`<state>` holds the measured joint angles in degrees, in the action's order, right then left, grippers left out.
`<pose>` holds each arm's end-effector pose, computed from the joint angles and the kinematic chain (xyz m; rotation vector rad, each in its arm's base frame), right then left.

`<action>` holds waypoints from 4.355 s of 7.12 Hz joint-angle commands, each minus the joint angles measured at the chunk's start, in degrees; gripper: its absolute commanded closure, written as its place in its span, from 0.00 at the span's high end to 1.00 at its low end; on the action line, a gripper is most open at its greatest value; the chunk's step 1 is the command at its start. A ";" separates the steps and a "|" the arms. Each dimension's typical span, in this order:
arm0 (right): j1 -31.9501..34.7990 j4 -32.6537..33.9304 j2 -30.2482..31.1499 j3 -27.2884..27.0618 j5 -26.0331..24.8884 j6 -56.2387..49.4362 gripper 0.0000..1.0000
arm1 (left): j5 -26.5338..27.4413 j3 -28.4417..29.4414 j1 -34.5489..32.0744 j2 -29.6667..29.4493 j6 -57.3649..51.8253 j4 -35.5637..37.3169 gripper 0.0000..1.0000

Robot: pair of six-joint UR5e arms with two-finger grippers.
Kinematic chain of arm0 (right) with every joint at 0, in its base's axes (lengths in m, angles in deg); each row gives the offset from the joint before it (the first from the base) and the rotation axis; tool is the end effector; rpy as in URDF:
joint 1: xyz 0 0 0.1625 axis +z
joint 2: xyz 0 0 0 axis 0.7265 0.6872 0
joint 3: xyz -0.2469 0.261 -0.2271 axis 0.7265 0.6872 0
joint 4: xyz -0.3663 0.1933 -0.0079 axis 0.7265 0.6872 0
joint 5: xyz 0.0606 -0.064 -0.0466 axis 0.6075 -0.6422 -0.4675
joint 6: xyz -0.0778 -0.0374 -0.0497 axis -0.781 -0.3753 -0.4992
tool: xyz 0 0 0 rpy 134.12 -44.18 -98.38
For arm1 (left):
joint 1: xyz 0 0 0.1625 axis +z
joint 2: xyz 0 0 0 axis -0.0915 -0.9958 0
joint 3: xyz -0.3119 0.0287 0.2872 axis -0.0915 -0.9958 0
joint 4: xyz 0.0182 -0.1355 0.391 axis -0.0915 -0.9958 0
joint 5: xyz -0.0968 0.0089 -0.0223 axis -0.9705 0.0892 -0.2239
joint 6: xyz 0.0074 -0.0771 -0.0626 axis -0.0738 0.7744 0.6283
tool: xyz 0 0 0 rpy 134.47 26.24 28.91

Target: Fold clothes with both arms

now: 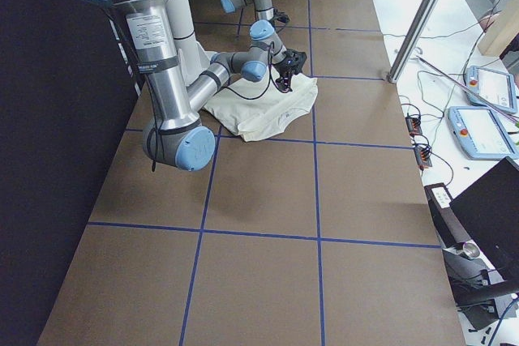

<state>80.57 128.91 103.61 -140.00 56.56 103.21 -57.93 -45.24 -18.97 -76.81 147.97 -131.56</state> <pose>-0.4103 -0.4353 0.2905 0.2114 -1.0419 0.6779 0.5513 -0.3787 0.2610 -0.0837 1.0803 -0.6115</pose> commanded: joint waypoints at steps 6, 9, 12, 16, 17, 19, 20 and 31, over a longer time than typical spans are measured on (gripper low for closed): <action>-0.05 -0.17 -0.04 1.10 0.20 -0.09 1.00 | 1.83 3.50 -0.64 -1.17 -0.70 0.15 0.00; -0.75 -10.62 0.05 4.76 -0.15 0.26 1.00 | 1.13 5.06 -13.17 -1.87 -16.75 -0.98 0.00; -2.86 -24.16 -0.12 10.68 -1.21 1.76 1.00 | 1.39 40.93 -21.37 -22.22 -20.56 -19.29 0.00; -3.74 -19.63 -5.55 11.82 -1.21 1.93 1.00 | -0.01 37.46 -21.92 -20.72 -20.65 -21.81 0.77; -4.62 -10.37 -10.88 12.52 -1.21 1.23 1.00 | -2.62 29.07 -21.57 -14.33 -20.91 -23.64 0.78; -8.65 1.54 -19.77 18.21 -1.30 -4.87 1.00 | -4.93 18.13 -21.57 -8.24 -21.00 -20.96 0.78; -9.54 7.94 -22.95 19.28 -1.30 -10.14 0.98 | -6.24 15.13 -21.66 -4.81 -23.01 -21.11 1.00; -12.36 28.40 -6.88 3.00 -0.59 -39.87 0.83 | -7.84 13.61 -21.74 -3.99 -24.08 -21.64 0.99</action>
<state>67.25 157.70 88.73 -130.32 56.17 68.32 -65.76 -31.51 -40.64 -80.80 123.88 -153.17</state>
